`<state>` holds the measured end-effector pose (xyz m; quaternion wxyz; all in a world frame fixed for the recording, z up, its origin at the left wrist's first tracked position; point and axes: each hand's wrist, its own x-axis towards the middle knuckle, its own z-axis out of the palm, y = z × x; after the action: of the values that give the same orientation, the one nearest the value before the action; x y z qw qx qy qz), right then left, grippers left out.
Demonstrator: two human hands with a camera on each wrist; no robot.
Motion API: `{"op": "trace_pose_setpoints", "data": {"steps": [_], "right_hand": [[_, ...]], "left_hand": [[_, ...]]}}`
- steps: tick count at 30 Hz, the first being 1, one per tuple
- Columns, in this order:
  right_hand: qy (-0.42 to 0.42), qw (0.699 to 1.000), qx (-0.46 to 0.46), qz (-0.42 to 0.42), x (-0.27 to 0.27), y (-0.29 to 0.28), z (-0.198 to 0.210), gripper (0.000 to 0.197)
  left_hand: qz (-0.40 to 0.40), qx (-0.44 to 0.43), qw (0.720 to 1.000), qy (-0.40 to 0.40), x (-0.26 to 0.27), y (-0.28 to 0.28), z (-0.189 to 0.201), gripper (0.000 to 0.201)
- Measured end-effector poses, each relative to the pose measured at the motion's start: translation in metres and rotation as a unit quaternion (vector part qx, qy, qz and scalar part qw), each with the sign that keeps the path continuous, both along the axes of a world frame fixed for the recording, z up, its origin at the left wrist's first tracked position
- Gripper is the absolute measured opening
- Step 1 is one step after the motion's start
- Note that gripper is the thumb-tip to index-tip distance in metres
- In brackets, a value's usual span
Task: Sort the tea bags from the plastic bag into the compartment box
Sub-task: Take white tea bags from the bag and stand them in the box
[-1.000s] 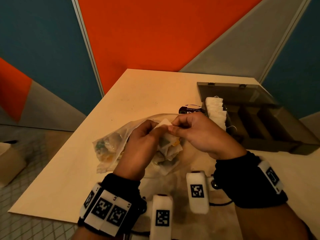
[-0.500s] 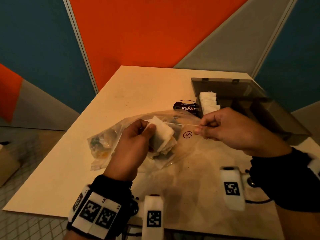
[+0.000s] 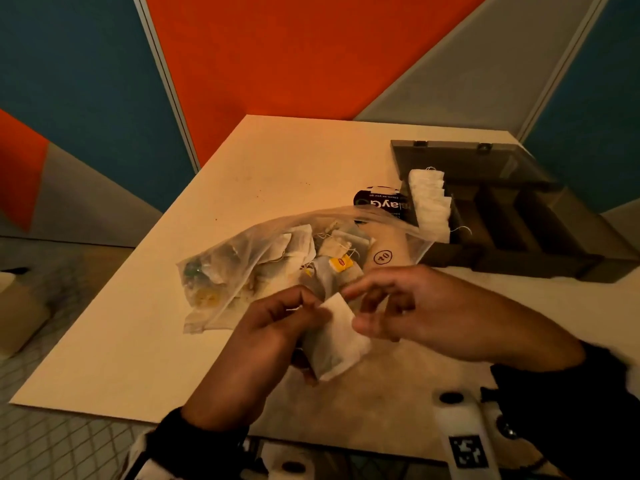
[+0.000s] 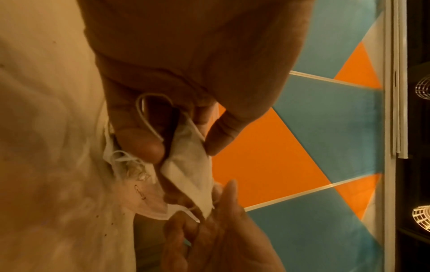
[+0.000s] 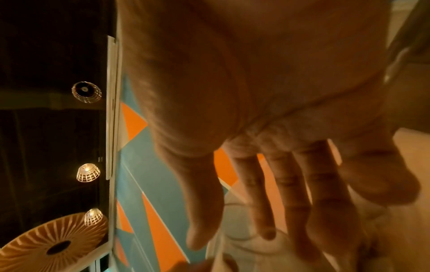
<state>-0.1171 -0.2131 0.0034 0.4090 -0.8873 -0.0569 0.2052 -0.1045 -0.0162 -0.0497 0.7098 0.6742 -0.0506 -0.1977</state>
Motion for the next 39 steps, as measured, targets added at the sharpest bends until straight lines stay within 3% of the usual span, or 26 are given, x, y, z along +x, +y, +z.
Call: {"op": "trace_pose_setpoints", "data": {"steps": [3,7,10,15,18,23,28,30,34,37,39], "right_hand": [[-0.013,1.000,0.018,0.021,0.001,0.007,-0.009,0.009],[-0.016,1.000,0.005,0.020,0.004,0.011,-0.013,0.010],[-0.024,1.000,-0.001,0.006,0.006,0.011,-0.015,0.010],[-0.023,0.997,-0.061,-0.040,0.006,-0.005,-0.015,0.014],[-0.036,0.990,-0.102,-0.089,0.008,-0.018,-0.018,0.018],[-0.089,0.972,-0.139,-0.170,0.014,-0.032,-0.024,0.012],[-0.115,0.965,-0.147,-0.182,0.014,-0.032,-0.025,0.005],[-0.106,0.975,-0.124,-0.152,0.010,-0.028,-0.023,0.012],[-0.091,0.991,-0.095,0.002,0.007,-0.008,-0.017,0.033],[-0.112,0.975,-0.131,0.143,0.019,0.010,-0.017,0.038],[-0.115,0.955,-0.178,0.206,0.026,0.019,-0.017,0.044]], "left_hand": [[-0.021,-0.003,1.000,-0.012,-0.004,0.005,-0.001,0.021],[-0.049,0.004,0.999,-0.015,-0.005,0.007,-0.002,0.006],[-0.072,0.027,0.996,-0.038,-0.004,0.008,-0.007,0.017],[-0.056,0.060,0.995,-0.061,-0.001,0.015,-0.013,0.008],[-0.046,0.056,0.996,-0.058,0.000,0.016,-0.013,0.014],[-0.040,0.037,0.998,-0.043,-0.001,0.014,-0.010,0.003],[-0.037,0.010,0.999,-0.034,-0.002,0.013,-0.002,0.004],[-0.031,0.011,0.999,-0.033,-0.001,0.012,-0.001,0.005],[-0.022,0.013,0.999,-0.037,-0.001,0.011,0.002,0.011],[-0.009,-0.010,0.999,-0.048,-0.002,0.009,0.006,0.025],[-0.002,-0.022,0.998,-0.059,-0.003,0.008,0.009,0.019]]}}
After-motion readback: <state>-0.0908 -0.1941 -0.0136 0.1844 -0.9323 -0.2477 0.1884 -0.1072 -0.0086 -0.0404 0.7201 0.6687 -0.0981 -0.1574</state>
